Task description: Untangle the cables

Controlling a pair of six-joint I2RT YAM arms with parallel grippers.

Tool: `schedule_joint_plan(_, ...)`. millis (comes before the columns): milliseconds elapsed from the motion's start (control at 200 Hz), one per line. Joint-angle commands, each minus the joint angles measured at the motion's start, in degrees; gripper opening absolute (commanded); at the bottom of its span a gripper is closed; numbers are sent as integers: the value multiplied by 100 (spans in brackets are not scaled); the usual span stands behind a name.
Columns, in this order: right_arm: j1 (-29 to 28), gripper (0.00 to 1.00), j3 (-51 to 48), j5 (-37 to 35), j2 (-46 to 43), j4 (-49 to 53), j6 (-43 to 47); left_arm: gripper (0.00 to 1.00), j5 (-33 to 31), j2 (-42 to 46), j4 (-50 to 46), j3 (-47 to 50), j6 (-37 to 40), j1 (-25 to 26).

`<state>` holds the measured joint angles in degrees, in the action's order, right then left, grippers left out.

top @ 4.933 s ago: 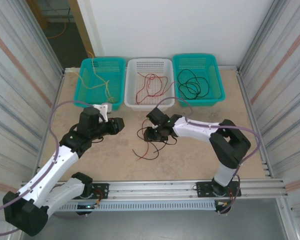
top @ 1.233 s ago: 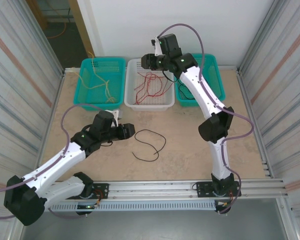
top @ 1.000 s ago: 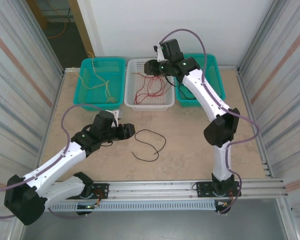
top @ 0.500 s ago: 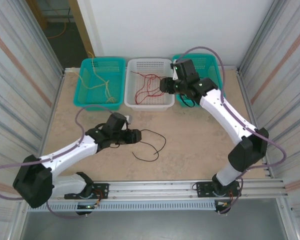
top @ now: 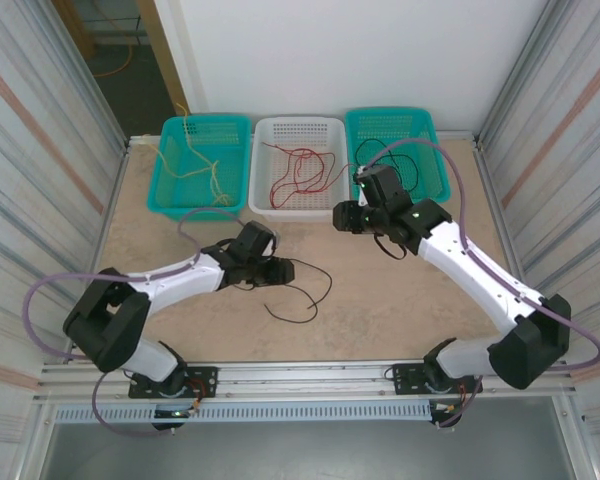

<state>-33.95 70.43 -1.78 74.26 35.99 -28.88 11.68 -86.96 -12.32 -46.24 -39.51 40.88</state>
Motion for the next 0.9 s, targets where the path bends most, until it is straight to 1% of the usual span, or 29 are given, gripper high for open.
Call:
schedule_joint_plan(0,71,49,-56,-132,-166,-4,-179,51,-138,-7,-338,-273,-150,106)
schedule_joint_plan(125,92,49,-34,-121,-137,-13,-171,57,-428,91,-751,-360,-175,215)
schedule_joint_plan(316,101,49,-1,-94,-113,-28,-189,61,-507,-25,-1064,-460,-337,322)
schedule_joint_plan(661,103,49,-82,-182,-242,-13,-236,60,-521,-706,-1080,-890,-365,331)
schedule_joint_plan(897,100,48,-104,-182,-302,-11,-241,57,-622,-976,-1171,-1036,-354,346)
